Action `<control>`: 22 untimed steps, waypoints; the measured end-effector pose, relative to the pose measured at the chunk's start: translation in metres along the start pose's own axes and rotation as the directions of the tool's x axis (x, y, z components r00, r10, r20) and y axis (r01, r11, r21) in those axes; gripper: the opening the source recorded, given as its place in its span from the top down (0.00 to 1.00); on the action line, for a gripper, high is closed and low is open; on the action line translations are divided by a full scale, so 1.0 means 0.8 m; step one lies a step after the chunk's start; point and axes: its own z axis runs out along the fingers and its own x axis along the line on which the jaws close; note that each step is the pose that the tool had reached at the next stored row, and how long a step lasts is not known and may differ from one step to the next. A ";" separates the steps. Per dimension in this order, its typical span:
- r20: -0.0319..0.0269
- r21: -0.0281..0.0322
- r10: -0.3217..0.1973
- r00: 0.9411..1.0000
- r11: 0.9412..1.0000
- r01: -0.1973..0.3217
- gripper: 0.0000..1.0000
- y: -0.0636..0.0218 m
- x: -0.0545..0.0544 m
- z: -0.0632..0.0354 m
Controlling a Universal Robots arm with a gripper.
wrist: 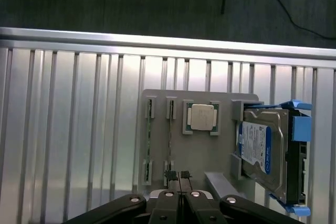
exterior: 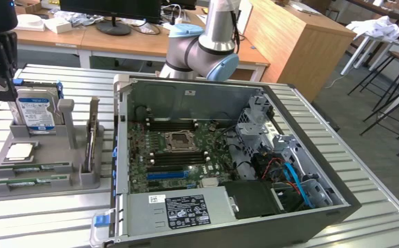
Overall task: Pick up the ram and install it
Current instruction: 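Pick up the ram and move it above insertion slot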
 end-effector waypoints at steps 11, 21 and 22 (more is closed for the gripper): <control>0.000 0.000 0.005 1.000 1.000 -0.005 0.90 0.000 0.000 0.000; 0.000 0.000 0.005 1.000 1.000 -0.005 0.84 0.000 0.000 0.000; 0.000 0.000 0.005 1.000 1.000 -0.005 0.76 0.000 0.000 0.000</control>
